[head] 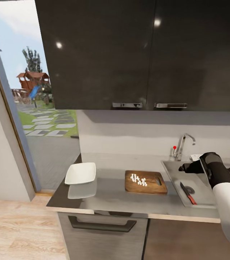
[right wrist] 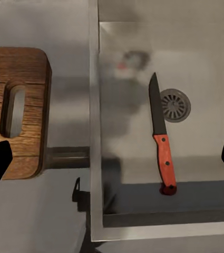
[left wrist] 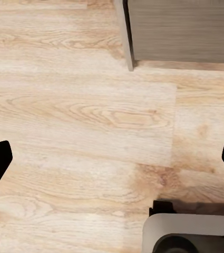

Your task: In the kitchen, take the Vidalia onion out of the sink, dice it on the chopping board with the paring knife, put the diced onion into the bowl on the countertop, then place both the paring knife and the chopping board into the sink.

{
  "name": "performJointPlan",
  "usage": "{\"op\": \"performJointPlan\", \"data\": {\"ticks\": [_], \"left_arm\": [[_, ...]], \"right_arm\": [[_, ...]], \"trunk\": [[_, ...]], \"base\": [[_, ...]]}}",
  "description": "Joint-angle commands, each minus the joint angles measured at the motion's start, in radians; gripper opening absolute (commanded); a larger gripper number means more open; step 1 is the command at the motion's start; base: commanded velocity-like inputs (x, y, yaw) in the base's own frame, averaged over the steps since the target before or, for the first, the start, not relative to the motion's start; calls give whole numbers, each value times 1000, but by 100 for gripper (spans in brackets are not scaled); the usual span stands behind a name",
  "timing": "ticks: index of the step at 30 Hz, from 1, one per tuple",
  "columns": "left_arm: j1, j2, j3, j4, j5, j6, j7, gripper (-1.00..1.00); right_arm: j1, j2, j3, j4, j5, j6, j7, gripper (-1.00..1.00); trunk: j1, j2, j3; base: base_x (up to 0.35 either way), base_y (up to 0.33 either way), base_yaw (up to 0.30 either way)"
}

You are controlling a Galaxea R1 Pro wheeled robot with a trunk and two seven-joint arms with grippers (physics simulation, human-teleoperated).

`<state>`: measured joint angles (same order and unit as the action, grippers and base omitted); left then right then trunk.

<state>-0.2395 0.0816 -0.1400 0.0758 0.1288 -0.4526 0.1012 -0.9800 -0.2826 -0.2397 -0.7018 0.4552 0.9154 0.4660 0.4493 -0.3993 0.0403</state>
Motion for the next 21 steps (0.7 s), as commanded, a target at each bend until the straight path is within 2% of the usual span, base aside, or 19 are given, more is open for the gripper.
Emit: {"op": "performJointPlan", "data": {"ticks": [1,10,21], "left_arm": [[-1,0,-9,4,10,-6,-1,100],[-1,0,-9,4,10,-6,-1,100],[-1,0,-9,5,10,-6,-1,100]], "right_arm": [[0,0,-3,-1,10,2,10,100],[0,0,-1,-1,11,0,10,100],[-1,-1,-3,-1,14,-3,10,100]], "trunk": [[1,-1,0],[1,-1,0],[1,-1,-6]], "base": [[148,37,0],[44,231,0],[26,26,0]]}}
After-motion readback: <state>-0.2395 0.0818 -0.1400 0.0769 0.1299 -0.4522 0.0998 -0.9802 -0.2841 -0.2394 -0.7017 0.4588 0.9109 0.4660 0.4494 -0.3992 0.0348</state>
